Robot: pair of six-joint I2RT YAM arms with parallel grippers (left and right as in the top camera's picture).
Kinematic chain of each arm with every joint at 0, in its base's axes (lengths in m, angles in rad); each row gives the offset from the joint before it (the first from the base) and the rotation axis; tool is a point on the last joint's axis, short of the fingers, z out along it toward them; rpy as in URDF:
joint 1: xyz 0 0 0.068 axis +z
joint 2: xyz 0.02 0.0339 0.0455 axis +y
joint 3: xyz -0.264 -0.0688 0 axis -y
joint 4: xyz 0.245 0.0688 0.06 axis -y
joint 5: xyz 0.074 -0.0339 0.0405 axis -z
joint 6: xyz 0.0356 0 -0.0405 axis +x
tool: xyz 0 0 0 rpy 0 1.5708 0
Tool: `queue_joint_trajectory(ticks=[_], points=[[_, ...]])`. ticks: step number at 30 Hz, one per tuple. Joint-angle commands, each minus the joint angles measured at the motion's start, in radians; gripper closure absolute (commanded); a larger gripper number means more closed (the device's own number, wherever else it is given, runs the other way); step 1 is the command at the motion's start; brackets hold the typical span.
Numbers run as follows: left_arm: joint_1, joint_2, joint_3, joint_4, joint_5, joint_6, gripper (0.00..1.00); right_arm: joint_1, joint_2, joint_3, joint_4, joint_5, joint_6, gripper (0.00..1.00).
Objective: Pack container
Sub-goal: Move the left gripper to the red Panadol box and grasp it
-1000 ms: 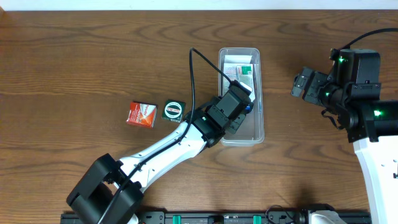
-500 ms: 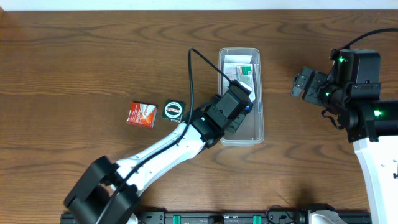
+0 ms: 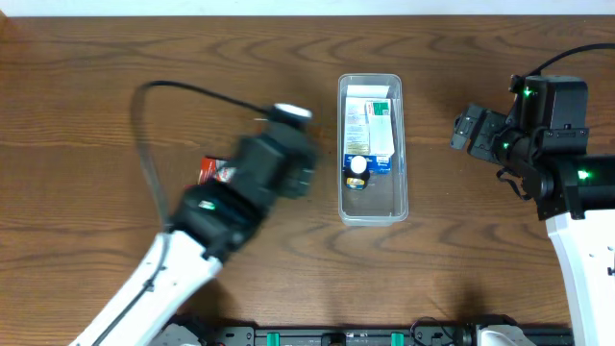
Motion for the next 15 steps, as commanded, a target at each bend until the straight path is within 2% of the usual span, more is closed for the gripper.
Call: queue_joint_trajectory(ticks=[1,2,4,6,8,11,15], points=[[0.186,0.023,0.003,-0.088,-0.005,-0.026,0.04,-0.006,-0.005,0.014,-0.001,-0.004,0.005,0.01],[0.253,0.042,0.003,-0.107,0.030,-0.020,0.00,-0.006,-0.005,0.014,-0.001,-0.004,0.005,0.01],[0.357,0.083,0.003,-0.113,0.134,0.030,0.02,-0.006,-0.005,0.014,-0.001,-0.004,0.005,0.01],[0.456,0.141,0.003,-0.110,0.298,0.127,0.02,-0.006,-0.005,0.014,-0.001,-0.004,0.005,0.01],[0.524,0.203,0.003,-0.110,0.387,0.182,0.02,-0.006,-0.005,0.014,-0.001,-0.004,0.005,0.01],[0.585,0.297,0.003,-0.101,0.404,0.212,0.02,-0.006,-0.005,0.014,-0.001,-0.004,0.005,0.01],[0.601,0.404,0.003,-0.090,0.403,0.279,0.02,-0.006,-0.005,0.014,-0.001,-0.004,0.005,0.01]])
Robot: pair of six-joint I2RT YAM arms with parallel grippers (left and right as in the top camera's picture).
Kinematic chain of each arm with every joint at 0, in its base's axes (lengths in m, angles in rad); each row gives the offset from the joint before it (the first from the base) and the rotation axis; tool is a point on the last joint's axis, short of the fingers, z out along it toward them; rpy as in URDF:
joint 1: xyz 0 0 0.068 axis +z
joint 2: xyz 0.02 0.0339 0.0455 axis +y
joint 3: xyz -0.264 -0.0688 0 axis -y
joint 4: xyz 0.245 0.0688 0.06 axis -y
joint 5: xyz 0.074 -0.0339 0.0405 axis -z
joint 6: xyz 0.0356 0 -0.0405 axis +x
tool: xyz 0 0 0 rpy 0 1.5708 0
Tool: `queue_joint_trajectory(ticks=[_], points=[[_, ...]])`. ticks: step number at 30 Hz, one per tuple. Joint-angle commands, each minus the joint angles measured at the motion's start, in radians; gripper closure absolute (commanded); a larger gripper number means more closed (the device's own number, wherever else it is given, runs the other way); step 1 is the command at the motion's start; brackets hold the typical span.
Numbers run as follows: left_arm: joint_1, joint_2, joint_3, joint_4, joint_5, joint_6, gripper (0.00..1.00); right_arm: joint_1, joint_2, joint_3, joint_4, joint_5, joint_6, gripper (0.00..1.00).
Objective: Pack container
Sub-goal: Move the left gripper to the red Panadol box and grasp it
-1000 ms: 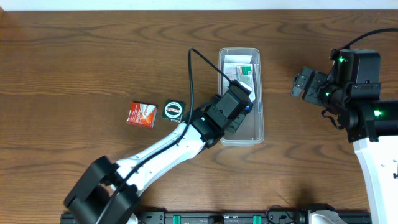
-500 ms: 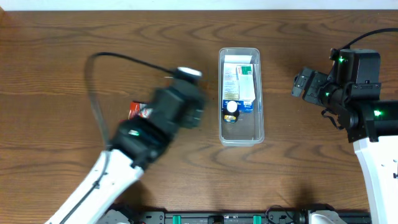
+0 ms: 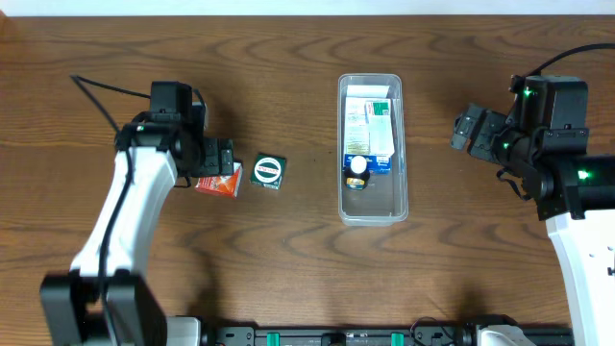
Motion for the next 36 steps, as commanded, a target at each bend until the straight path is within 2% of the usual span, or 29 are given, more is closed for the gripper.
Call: queue_joint_trajectory(ticks=[1,24,30,36], points=[[0.003,0.068,0.003,0.005,0.059,0.090,0.02,-0.006,-0.005,0.014,-0.001,-0.004,0.005,0.01],[0.002,0.340,0.003,0.073,0.050,0.119,0.01,-0.006,-0.005,0.014,-0.001,-0.004,0.005,0.01],[0.002,0.339,0.004,0.069,0.050,0.119,0.21,-0.006,-0.005,0.014,-0.001,-0.004,0.005,0.01],[0.002,0.250,0.006,0.037,0.050,0.103,0.27,-0.006,-0.005,0.014,-0.001,-0.004,0.005,0.01]])
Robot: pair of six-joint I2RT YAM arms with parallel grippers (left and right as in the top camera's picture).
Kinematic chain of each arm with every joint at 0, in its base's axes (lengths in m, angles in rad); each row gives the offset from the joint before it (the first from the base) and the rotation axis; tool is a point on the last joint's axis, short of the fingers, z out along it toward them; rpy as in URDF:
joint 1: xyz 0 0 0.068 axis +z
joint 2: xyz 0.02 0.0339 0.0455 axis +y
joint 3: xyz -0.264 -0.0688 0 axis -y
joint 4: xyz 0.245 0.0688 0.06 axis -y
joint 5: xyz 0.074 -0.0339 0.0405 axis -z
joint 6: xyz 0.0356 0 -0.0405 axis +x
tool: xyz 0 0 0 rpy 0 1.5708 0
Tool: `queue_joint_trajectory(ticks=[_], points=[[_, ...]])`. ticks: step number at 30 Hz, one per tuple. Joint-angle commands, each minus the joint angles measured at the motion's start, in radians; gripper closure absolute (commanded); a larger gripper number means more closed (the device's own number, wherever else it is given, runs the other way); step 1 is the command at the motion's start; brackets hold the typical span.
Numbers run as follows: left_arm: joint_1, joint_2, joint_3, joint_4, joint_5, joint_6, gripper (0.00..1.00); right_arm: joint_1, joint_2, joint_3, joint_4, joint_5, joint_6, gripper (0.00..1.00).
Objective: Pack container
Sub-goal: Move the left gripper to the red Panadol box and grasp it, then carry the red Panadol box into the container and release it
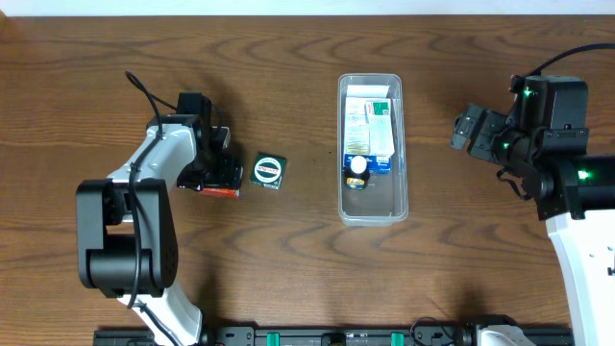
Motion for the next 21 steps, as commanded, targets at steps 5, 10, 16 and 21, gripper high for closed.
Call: queue_joint_trajectory(ticks=[5,10,16,21], points=[[0.002,-0.223,0.005,-0.072,0.016,-0.061,0.27,-0.006,-0.005,0.014,0.000,-0.003,0.005,0.01],[-0.053,-0.424,0.005,-0.131,0.067,-0.115,0.29,-0.006,-0.005,0.014,0.000,-0.003,0.005,0.01],[-0.264,-0.604,0.005,-0.126,0.066,-0.316,0.35,-0.006,-0.005,0.014,0.000,-0.003,0.005,0.01],[-0.497,-0.603,0.004,-0.066,0.064,-0.516,0.37,-0.006,-0.005,0.014,0.000,-0.003,0.005,0.01]])
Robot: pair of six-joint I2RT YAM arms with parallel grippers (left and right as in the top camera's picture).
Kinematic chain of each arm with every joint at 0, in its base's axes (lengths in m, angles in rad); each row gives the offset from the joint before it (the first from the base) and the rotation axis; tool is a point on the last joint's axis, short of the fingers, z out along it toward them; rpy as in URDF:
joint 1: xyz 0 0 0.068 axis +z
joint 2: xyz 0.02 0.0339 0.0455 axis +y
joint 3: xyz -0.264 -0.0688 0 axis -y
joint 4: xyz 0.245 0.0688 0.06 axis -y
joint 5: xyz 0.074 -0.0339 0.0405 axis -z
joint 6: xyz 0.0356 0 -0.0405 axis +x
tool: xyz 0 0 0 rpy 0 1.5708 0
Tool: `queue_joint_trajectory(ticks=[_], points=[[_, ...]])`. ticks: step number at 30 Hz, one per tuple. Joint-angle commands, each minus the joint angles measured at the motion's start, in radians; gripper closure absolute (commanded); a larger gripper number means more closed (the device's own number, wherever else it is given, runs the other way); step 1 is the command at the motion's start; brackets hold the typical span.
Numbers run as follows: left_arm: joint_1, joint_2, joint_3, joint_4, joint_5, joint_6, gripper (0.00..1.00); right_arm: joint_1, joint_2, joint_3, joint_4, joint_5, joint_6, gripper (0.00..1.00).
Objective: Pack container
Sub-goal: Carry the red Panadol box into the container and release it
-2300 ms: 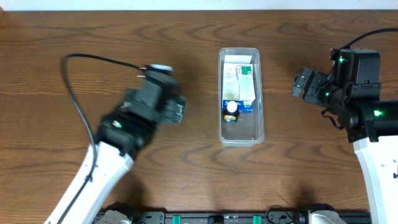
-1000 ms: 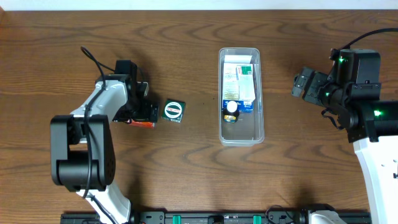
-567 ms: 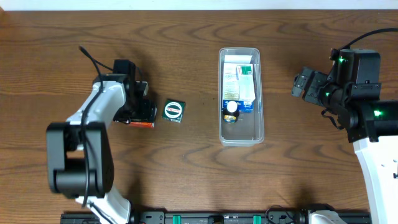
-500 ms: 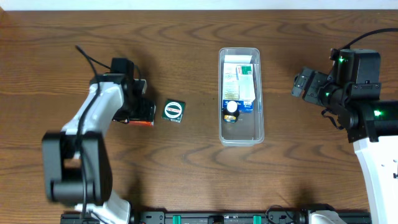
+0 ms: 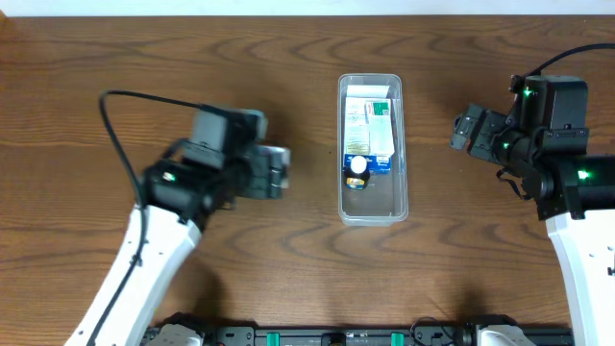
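Observation:
The clear plastic container (image 5: 341, 144) stands mid-table. It holds flat printed boxes (image 5: 370, 123) at its far end and a small white-capped bottle (image 5: 358, 165) at its middle; its near end is bare. My left gripper (image 5: 279, 173) is blurred, pointing right, a short way left of the container. Whether it is open or holds anything cannot be told. My right gripper (image 5: 463, 130) hangs right of the container, over the table, holding nothing that shows.
The wooden table (image 5: 307, 250) stretches all around the container. A black cable (image 5: 120, 125) loops off the left arm. The right arm's base (image 5: 577, 231) stands at the right edge.
The left gripper was at the red box with the green-lidded tin showing beside it. Now the left wrist lies over that spot, nearer the container, and both items are hidden. The right arm has not moved.
First the blurred left arm lay just left of the container, a red box peeking out behind it. Then its gripper was at the red box, the green tin bare beside it, and it stayed there. Now it covers both. The container's contents and the right arm are unchanged.

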Motion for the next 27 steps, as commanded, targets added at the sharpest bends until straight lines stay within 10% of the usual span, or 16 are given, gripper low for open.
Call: queue_joint_trajectory(ticks=[1,11,27], points=[[-0.135,0.028,0.006,0.049,0.004,-0.185,0.37,-0.006,-0.005,0.014,-0.001,-0.003,0.005,0.01],[-0.421,0.226,0.006,0.298,-0.108,-0.338,0.37,-0.006,-0.005,0.014,-0.001,-0.003,0.005,0.01],[-0.448,0.360,0.006,0.405,-0.142,-0.413,0.37,-0.006,-0.005,0.014,-0.001,-0.003,0.005,0.01]])
